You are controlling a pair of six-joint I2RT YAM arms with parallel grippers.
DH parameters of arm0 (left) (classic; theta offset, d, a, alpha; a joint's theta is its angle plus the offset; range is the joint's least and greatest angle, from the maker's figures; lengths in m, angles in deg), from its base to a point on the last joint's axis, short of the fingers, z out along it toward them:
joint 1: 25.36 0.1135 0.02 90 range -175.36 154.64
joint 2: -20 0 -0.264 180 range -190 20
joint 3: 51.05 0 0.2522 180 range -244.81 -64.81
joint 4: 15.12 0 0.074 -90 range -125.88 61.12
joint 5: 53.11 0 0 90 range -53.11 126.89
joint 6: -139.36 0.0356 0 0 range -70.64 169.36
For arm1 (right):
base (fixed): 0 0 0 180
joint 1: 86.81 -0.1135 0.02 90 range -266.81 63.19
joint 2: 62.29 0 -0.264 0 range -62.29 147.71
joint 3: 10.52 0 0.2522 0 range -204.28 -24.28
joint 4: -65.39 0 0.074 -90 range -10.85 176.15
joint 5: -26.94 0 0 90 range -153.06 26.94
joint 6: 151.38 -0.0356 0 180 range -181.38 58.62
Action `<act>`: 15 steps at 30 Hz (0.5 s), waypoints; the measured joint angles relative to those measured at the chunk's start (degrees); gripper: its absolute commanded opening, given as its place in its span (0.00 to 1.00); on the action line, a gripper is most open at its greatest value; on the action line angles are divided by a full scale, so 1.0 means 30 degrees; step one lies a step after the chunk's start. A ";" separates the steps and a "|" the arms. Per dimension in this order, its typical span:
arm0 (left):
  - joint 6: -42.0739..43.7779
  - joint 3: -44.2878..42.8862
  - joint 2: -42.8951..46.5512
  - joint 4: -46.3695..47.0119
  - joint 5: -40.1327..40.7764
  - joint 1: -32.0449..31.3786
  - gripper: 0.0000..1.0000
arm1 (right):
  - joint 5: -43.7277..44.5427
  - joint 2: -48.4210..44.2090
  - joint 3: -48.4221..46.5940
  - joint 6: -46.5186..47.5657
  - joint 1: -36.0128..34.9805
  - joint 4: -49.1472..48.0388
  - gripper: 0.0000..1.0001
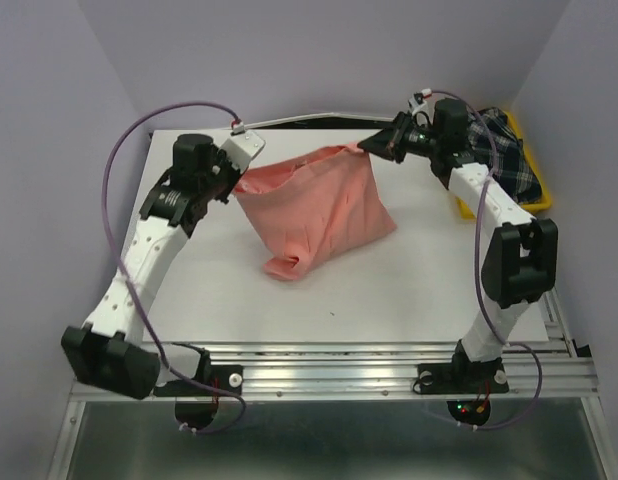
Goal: Fold and stack the skirts
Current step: Flatten the skirt out
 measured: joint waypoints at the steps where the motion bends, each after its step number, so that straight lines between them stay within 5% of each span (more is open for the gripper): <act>1: -0.0058 -0.0933 -0.1268 0.0663 0.0379 0.0022 0.00 | 0.0364 0.1122 -0.1676 0.0036 0.0102 -0.0080 0.01; 6: -0.0197 -0.8182 -0.8757 0.3905 0.2601 0.0233 0.00 | 0.2732 0.5552 -0.9806 0.0663 0.0743 -0.0372 0.01; 10: -0.0721 -1.5373 -1.3267 0.5151 0.3577 0.0452 0.00 | 0.3832 0.6477 -1.3151 0.1537 0.1056 -0.0517 0.01; 15: -0.0823 -1.5460 -1.2415 0.6608 0.2747 0.0583 0.00 | 0.3395 0.6069 -1.4404 0.1953 0.1246 -0.1705 0.01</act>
